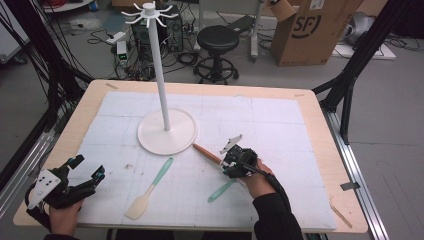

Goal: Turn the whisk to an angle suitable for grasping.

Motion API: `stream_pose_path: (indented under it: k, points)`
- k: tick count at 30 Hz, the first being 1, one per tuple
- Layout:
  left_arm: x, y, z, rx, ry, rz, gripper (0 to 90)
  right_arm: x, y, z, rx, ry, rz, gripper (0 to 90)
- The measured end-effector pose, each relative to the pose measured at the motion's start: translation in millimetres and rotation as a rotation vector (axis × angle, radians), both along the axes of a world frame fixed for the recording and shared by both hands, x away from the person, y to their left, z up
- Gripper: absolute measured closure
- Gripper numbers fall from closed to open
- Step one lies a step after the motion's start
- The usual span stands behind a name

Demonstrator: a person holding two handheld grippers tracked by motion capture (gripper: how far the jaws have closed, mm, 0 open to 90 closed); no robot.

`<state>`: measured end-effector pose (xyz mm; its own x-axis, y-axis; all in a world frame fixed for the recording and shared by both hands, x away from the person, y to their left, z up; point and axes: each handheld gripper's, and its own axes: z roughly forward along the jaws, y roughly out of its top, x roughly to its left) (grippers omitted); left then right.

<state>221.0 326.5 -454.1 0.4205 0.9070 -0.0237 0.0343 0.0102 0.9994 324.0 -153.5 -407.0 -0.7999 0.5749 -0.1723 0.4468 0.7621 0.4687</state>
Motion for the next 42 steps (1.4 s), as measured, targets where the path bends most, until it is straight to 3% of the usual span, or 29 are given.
stream_pose_path:
  k: [3,5,10,11,12,15,20,30,36,37,40,42]
  points:
    - [0.1,0.2,0.0,0.002,0.001,0.000,19.4,-1.1,-1.1,1.7,0.037,-0.009,0.001,60.0]
    - [0.2,0.0,0.1,0.002,0.001,0.000,19.4,-3.8,0.2,5.5,0.088,-0.014,0.018,63.9]
    - [0.1,-0.1,0.0,0.002,0.000,0.002,19.4,-8.6,5.7,9.9,0.135,0.036,0.103,85.6]
    - [0.1,-0.1,0.0,0.002,0.000,0.002,19.4,-8.6,5.7,9.9,0.135,0.036,0.103,85.6]
    - [0.2,-0.1,0.0,0.003,0.000,0.001,19.4,-9.3,10.3,5.7,0.087,0.070,0.127,89.2]
    - [-0.1,0.0,0.0,0.003,0.001,0.002,19.4,-7.4,14.2,-2.0,0.024,0.095,0.115,89.2]
    - [0.1,0.3,0.0,0.002,0.002,-0.001,19.4,-4.6,13.2,-3.0,-0.014,0.082,0.078,89.2]
    - [0.0,0.2,0.0,0.001,0.001,-0.001,19.4,-3.9,7.6,-0.9,-0.042,0.052,0.048,89.2]
    - [-0.1,0.2,0.0,0.001,0.000,-0.001,19.4,-4.9,3.8,0.2,-0.014,0.029,0.044,89.2]
    - [-0.2,0.3,-0.1,-0.001,0.000,0.000,19.5,-7.9,-0.9,2.6,0.070,0.031,0.049,88.8]
    - [0.0,0.3,0.0,0.000,0.002,-0.001,19.4,-13.9,-12.6,6.4,0.198,0.020,0.037,82.0]
    - [0.0,0.2,-0.1,0.000,0.002,-0.001,19.4,-18.1,-24.0,10.0,0.278,-0.014,0.007,73.9]
